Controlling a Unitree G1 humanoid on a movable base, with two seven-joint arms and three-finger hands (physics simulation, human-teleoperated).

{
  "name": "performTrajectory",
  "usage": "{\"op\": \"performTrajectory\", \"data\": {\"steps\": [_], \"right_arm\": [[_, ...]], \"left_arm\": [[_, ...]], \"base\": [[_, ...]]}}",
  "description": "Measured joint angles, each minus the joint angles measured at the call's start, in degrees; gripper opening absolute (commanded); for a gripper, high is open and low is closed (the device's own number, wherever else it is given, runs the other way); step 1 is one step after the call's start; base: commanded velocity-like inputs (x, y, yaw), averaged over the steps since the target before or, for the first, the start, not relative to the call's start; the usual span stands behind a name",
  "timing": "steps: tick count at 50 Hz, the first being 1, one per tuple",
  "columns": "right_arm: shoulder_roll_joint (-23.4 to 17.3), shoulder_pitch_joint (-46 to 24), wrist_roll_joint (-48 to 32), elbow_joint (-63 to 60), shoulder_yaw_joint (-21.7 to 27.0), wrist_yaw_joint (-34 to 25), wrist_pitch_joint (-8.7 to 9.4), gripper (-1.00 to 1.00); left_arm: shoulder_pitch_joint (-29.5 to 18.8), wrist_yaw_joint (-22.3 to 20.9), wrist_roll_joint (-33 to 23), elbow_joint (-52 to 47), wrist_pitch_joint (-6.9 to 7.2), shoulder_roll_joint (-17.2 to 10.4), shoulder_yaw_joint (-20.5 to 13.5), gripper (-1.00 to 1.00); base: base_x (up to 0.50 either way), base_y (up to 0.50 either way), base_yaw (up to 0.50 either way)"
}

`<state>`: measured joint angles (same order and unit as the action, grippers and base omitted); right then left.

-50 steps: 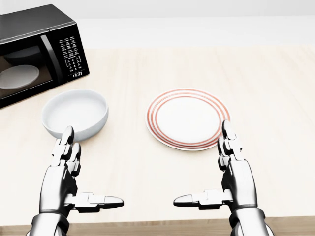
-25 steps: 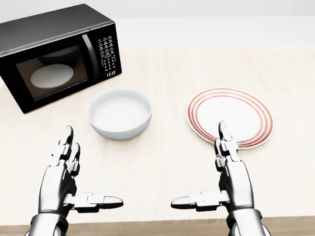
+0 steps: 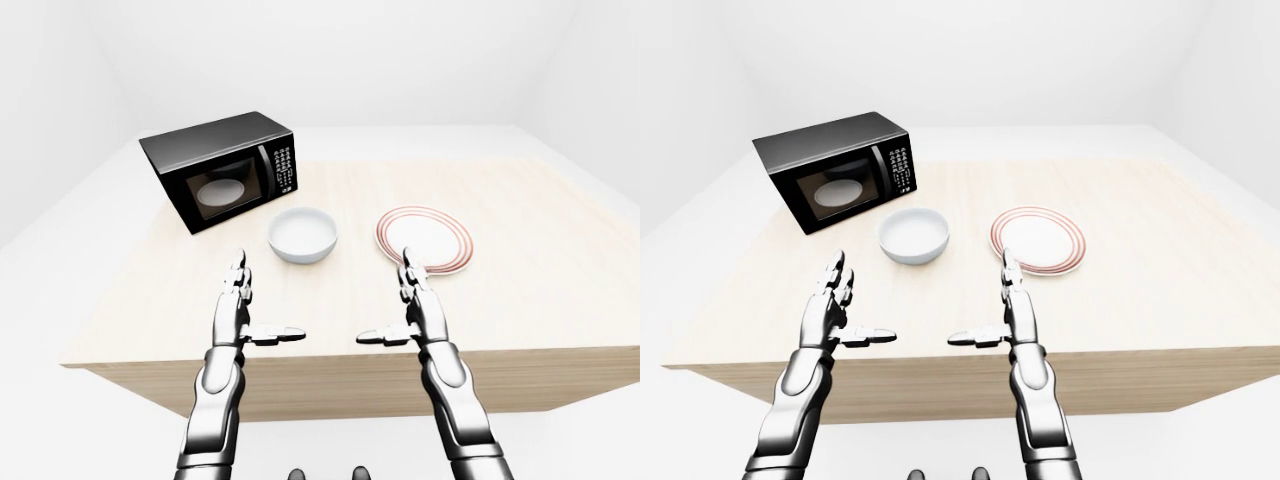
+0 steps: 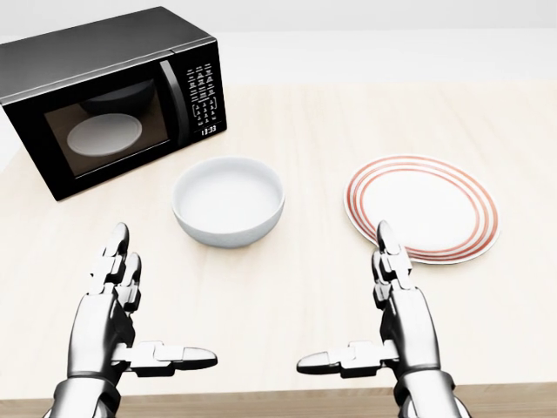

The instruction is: Pick up the white bowl and put it on the plate.

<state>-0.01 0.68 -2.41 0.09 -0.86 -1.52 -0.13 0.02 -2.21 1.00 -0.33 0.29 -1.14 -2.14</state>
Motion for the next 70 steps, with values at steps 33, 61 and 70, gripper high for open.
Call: {"op": "performTrajectory", "data": {"steps": [33, 61, 70], "right_arm": [[0.12, 0.07, -0.01, -0.54, -0.35, -0.38, 0.67, 1.0], [0.2, 0.1, 0.07, -0.69, -0.76, -0.37, 0.55, 1.0], [0.21, 0.16, -0.04, -0.64, -0.85, -0.38, 0.41, 1.0]], "left_arm": [[0.0, -0.01, 0.0, 0.0, -0.01, 0.06, 0.0, 1.0], [0.0, -0.01, 0.01, 0.0, 0.0, 0.09, 0.02, 1.0], [-0.01, -0.01, 0.01, 0.0, 0.0, 0.09, 0.02, 1.0]], "base": [[0.1, 0.13, 0.0], [0.17, 0.0, 0.0], [0.18, 0.0, 0.0]]}}
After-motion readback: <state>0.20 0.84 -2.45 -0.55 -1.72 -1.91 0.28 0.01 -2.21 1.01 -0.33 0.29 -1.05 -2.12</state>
